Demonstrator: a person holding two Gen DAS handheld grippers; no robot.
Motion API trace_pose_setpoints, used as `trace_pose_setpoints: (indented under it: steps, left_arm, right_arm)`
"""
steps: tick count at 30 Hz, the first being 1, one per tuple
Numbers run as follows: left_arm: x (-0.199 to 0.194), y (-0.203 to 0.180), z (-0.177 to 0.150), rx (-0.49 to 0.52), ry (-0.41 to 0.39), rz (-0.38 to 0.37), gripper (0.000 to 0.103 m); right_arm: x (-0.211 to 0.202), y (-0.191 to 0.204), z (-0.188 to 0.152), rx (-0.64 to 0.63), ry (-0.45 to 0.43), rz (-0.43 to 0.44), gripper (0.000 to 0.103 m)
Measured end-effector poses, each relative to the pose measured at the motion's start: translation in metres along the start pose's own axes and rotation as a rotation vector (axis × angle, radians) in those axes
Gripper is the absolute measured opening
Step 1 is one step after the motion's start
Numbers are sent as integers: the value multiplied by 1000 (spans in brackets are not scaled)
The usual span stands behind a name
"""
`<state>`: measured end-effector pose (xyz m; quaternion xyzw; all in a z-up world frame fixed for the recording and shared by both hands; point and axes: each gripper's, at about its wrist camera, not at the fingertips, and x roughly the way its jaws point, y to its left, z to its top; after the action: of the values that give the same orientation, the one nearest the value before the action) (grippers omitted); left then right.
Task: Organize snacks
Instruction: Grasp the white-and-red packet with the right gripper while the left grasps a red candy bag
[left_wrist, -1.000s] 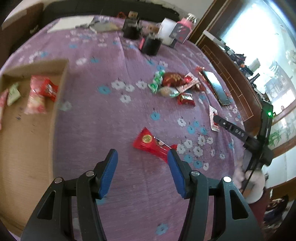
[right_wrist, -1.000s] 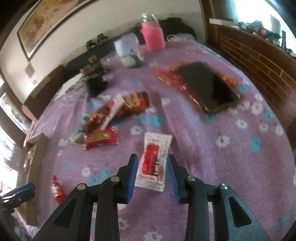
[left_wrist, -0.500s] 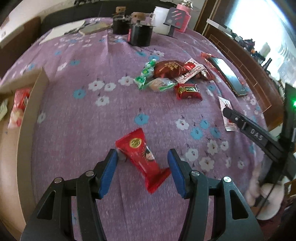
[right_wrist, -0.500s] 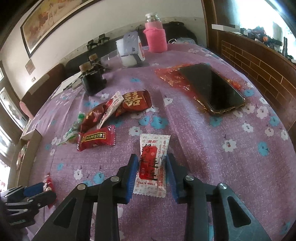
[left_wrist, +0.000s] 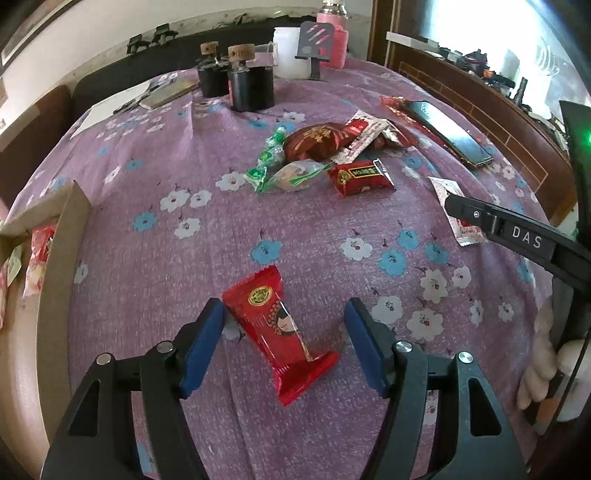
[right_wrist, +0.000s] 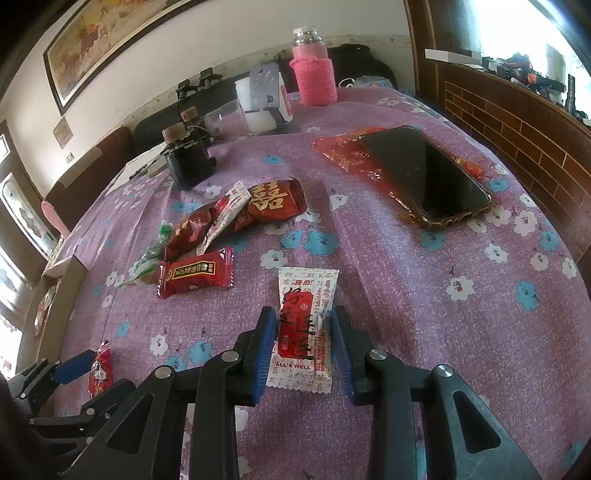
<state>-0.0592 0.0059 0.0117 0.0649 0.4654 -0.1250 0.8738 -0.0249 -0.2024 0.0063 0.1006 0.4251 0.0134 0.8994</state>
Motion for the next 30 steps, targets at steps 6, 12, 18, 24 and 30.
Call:
trace_pose_setpoints:
  steps: [6,12,18,24,30]
  left_arm:
    - [-4,11,0,-53,-4,-33,23]
    - [-17,24,-13,-164,-12,-150,23]
    - [-43,41,-27,-244,-59,-239,23]
    - [-66,68,-40,-337,-110,-292,23]
    - [-80,85,-52,-382,-149,-312,23]
  right_arm:
    - [-2,0,-1,3,-7,-12,22]
    - [-18,1,-3,-3,-92,-22,20]
    - [-22,-1,-1,5,-119,-51,20]
    - [-23,-3,-2,13,-125,-57,20]
    - [-23,-3,-3,18,-130,-65,20]
